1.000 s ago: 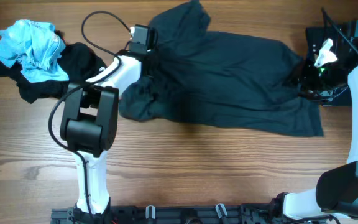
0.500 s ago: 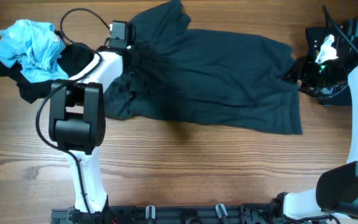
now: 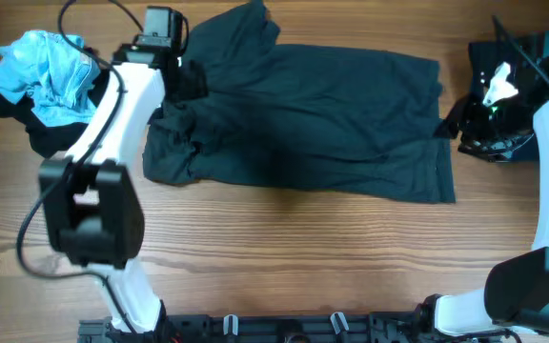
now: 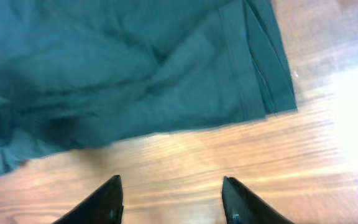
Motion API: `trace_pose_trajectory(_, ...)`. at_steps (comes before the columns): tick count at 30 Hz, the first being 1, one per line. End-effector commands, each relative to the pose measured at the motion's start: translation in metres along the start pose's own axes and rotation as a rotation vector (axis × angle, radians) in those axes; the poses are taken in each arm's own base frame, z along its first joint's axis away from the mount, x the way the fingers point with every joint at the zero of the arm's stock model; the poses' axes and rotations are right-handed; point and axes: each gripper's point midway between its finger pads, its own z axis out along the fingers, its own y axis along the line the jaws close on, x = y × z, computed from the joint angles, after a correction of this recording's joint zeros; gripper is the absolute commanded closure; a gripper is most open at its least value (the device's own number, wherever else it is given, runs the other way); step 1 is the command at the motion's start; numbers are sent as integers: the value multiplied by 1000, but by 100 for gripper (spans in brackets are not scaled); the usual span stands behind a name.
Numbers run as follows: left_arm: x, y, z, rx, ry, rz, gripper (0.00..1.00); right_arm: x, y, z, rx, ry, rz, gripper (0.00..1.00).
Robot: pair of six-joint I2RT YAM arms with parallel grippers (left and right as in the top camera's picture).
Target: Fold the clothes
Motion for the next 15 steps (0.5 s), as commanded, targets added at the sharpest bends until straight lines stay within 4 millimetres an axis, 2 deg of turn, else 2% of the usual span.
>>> trace_pose_trajectory(1, 29, -5, -34, 79, 113, -101, 21, 12, -1, -7, 83, 4, 3, 57)
trace_pose_trajectory(2, 42, -3, -36, 70, 167, -100, 35, 15, 1, -5, 85, 18, -2, 61)
trace_pose_trajectory(4, 69, 5, -39, 31, 277, -100, 77, 25, 7, 3, 94, 52, -10, 68)
trace_pose_trajectory(6, 81, 9, -38, 15, 320, -99, 91, 35, 9, 18, 110, 90, -13, 73)
trace_pose_trajectory(7, 84, 9, -36, 12, 327, -99, 96, 40, 10, 29, 114, 107, -24, 75)
trace_pose_trajectory(10, 88, 8, -16, 19, 306, -130, 96, 48, 13, 66, 105, 127, -37, 83)
trace_pose_trajectory(15, 86, 4, 12, 44, 242, -131, 96, 34, 16, 90, 75, 60, -50, 84)
